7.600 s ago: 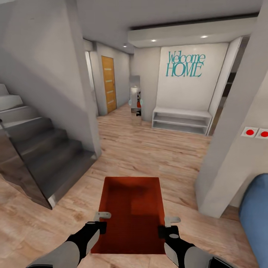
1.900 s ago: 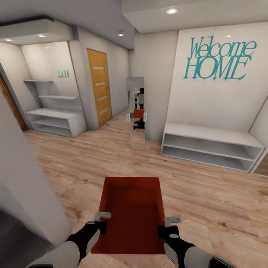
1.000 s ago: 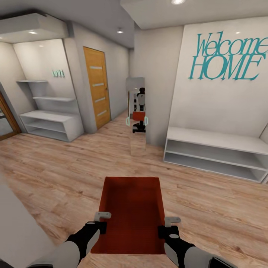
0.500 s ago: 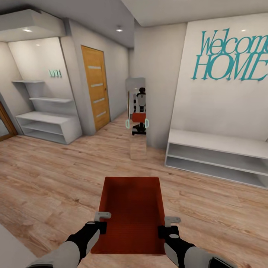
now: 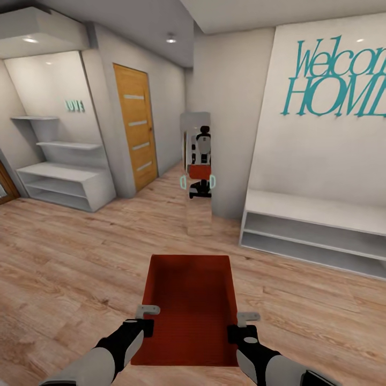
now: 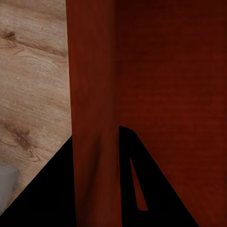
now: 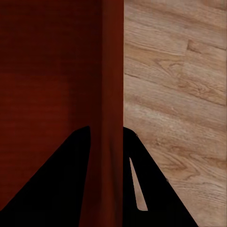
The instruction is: Move the two storage containers from the living room to the garage. In the garage, place one container on the floor and stack the other container on top of it (either order is fine).
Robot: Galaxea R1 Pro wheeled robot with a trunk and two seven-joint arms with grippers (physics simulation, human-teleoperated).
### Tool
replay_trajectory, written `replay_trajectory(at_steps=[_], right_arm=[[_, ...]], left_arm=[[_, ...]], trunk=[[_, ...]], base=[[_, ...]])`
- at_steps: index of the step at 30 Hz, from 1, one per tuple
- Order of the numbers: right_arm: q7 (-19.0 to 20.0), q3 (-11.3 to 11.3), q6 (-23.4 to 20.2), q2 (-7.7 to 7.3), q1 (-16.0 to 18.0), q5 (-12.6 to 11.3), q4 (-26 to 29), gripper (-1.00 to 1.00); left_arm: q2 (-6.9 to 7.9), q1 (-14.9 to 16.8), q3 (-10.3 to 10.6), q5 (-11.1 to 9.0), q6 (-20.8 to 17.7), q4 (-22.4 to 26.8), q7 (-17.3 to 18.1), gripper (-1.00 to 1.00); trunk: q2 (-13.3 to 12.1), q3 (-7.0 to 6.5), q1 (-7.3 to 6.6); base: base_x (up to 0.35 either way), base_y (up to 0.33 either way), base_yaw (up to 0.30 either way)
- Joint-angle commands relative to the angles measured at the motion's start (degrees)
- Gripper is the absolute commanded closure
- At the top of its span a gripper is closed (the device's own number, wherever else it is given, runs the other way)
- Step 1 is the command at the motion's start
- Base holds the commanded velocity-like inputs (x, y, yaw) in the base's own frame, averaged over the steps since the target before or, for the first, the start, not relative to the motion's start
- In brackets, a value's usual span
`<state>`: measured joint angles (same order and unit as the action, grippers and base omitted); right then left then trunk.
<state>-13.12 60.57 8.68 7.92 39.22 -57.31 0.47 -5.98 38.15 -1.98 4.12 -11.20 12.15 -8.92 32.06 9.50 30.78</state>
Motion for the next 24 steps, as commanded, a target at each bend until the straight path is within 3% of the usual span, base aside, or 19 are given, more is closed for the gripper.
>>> replay_trajectory(at_steps=[1, 12, 24], right_arm=[[-0.9, -0.1, 0.4, -0.45, 0.1, -0.5, 0.0, 1.0], [-0.9, -0.1, 0.4, -0.45, 0.1, -0.5, 0.0, 1.0], [-0.9, -0.1, 0.3, -0.45, 0.1, -0.5, 0.0, 1.0]], left_arm=[[0.0, 0.0, 0.9, 0.0, -0.4, -0.1, -0.4, 1.0], [0.0, 0.0, 0.9, 0.0, -0.4, -0.1, -0.4, 1.0], [-0.03, 0.0, 0.9, 0.0, -0.4, -0.1, -0.4, 1.0]], trunk=[[0.1, 0.09, 0.05], [0.1, 0.09, 0.05], [0.1, 0.09, 0.05]], base=[[0.322, 0.0, 0.0], [0.322, 0.0, 0.024], [0.322, 0.0, 0.25]])
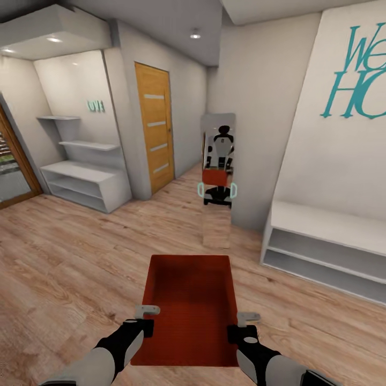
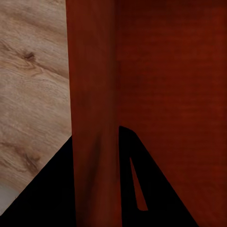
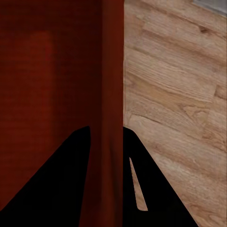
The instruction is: Move the two storage containers from the living room to the garage. In the garage, place one container on the floor and stack the other container on top of it (either order is fine).
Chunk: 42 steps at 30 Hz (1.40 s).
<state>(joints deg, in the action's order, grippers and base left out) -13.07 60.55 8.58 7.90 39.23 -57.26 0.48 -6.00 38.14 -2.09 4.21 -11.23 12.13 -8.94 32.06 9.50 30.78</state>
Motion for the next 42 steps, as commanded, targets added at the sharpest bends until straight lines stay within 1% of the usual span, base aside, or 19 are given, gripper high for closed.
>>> replay_trajectory(at_steps=[1, 19, 42], right_arm=[[-1.0, -0.1, 0.4, -0.43, 0.1, -0.6, 0.0, 1.0], [-1.0, -0.1, 0.5, -0.43, 0.1, -0.6, 0.0, 1.0], [-1.0, -0.1, 0.4, -0.43, 0.1, -0.6, 0.0, 1.0]], left_arm=[[-0.01, 0.0, 1.0, -0.1, -0.4, -0.1, -0.4, 1.0], [-0.06, 0.0, 1.0, -0.1, -0.4, -0.1, -0.4, 1.0], [-0.06, 0.0, 1.0, -0.1, -0.4, -0.1, -0.3, 1.0]], trunk=[[0.1, 0.09, 0.05], [0.1, 0.09, 0.05], [0.1, 0.09, 0.05]], base=[[0.322, 0.0, 0.268], [0.322, 0.0, 0.255], [0.322, 0.0, 0.013]])
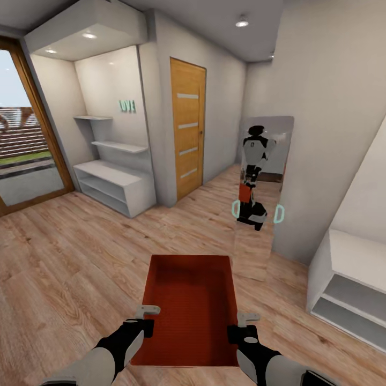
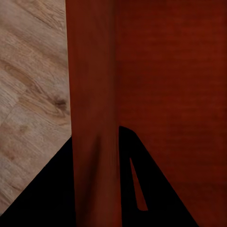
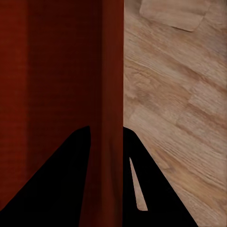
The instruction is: Move the two storage containers from the living room to the garage. In the garage, place one container on the floor and stack the other container on top of it (either order is fine).
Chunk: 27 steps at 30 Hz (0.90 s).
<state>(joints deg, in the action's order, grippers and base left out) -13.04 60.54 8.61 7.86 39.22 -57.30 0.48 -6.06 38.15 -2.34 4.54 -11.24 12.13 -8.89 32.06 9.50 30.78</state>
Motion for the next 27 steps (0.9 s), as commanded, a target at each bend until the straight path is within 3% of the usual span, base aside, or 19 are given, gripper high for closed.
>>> replay_trajectory(at_steps=[1, 7, 27], right_arm=[[-1.0, -0.1, 0.4, -0.4, 0.1, -0.5, 0.0, 1.0], [-1.0, -0.1, 0.4, -0.39, 0.1, -0.5, 0.0, 1.0], [-1.0, -0.1, 0.4, -0.39, 0.1, -0.5, 0.0, 1.0]], left_arm=[[-0.01, 0.0, 1.3, -0.4, -0.4, -0.1, -0.3, 1.0], [-0.01, 0.0, 1.3, -0.4, -0.4, -0.1, -0.3, 1.0], [-0.01, 0.0, 1.3, -0.4, -0.4, -0.1, -0.3, 1.0]], trunk=[[0.1, 0.09, 0.05], [0.1, 0.09, 0.05], [0.1, 0.09, 0.05]], base=[[0.322, 0.0, 0.0], [0.322, 0.0, 0.136], [0.322, 0.0, 0.267]])
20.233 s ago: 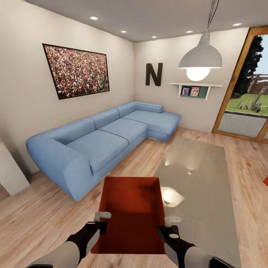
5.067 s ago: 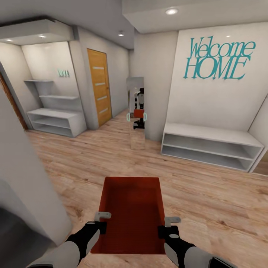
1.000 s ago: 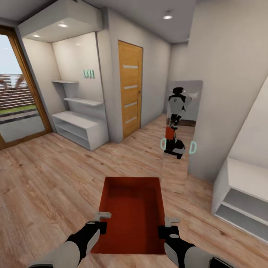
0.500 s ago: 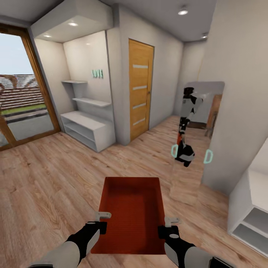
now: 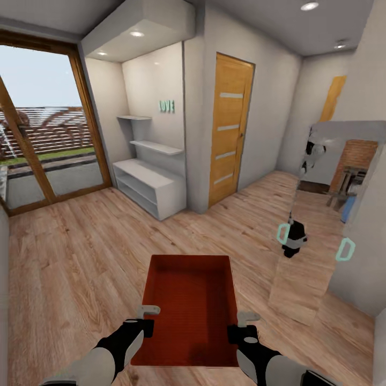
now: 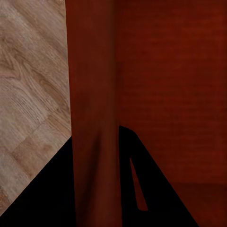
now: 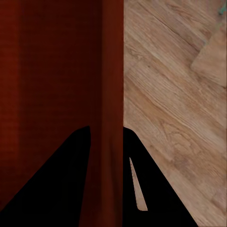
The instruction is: Move the two storage containers from the living room to the garage. In the garage, place one container on the floor and stack the other container on top of it (either order is fine).
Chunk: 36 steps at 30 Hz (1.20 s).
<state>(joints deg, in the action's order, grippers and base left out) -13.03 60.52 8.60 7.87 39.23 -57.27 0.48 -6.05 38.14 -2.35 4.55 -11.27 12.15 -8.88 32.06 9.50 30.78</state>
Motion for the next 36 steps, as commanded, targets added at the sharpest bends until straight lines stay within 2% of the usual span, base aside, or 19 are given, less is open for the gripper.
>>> replay_trajectory(at_steps=[1, 36], right_arm=[[-1.0, -0.1, 0.4, -0.4, 0.1, -0.6, 0.0, 1.0], [-1.0, -0.1, 0.4, -0.42, 0.1, -0.6, 0.0, 1.0]], left_arm=[[-0.02, 0.0, 1.3, -0.4, -0.3, -0.1, -0.3, 1.0], [-0.02, 0.0, 1.3, -0.4, -0.3, -0.1, -0.3, 1.0]], trunk=[[0.1, 0.09, 0.05], [0.1, 0.09, 0.05]], base=[[0.322, 0.0, 0.216], [0.322, 0.0, 0.012]])
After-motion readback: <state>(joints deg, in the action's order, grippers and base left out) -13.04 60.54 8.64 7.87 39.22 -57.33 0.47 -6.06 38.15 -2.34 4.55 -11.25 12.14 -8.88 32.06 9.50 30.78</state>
